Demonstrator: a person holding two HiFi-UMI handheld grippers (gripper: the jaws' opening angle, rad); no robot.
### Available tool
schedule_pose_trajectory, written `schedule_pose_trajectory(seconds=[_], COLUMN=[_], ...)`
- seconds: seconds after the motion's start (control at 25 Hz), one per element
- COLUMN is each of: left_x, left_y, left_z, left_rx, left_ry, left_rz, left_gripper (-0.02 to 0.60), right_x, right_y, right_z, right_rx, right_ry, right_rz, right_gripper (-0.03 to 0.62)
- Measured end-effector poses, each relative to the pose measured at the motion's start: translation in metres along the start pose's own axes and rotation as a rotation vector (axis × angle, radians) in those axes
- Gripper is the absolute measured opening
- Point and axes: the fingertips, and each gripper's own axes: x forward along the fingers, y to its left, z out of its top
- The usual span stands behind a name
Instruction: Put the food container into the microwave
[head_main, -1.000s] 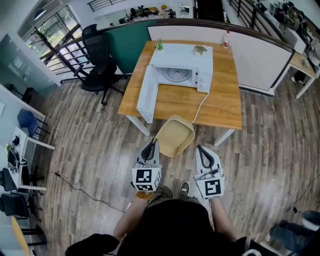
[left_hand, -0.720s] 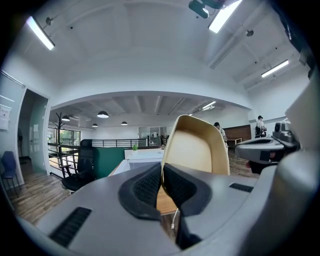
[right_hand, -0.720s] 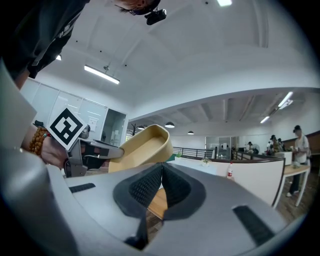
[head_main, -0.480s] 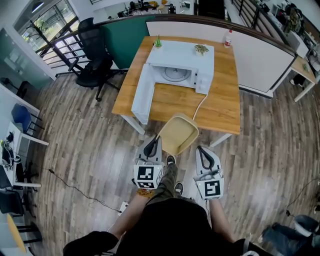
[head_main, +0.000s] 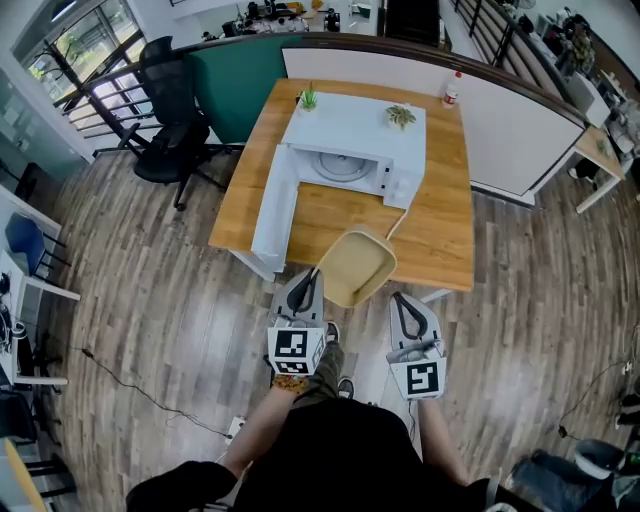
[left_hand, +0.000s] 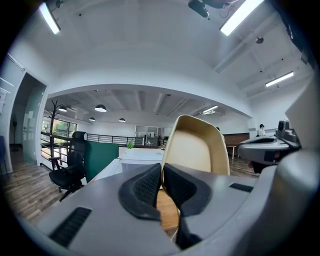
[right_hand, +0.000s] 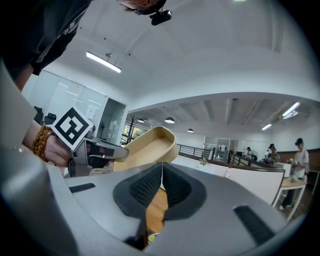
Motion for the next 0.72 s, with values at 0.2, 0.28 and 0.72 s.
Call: schedule_pose_trajectory(seconds=[0.2,0.28,0.72], left_x=[0.028,0.037,0.075], left_y=[0.016,0.022,0.077], left_z=[0.005,0.010,0.021], left_rx=[-0.027,-0.038,-0.055], left_ry=[-0.021,-0.030,-0.084], left_rz=[0.002,0.004,-0.002], left_gripper=[0.034,0.034,0.034], right_x=[0.028,0.038,0.114], right_y=[-0.007,-0.012,-0.022], right_z=[0.004,0.005,0.018], right_rx=[-0.072,-0.069,-0.004], right_ry=[0.020,0.027,0.008], right_rz=[0.028,0.036,0.131], right_gripper=[0.006,0.009,0.041])
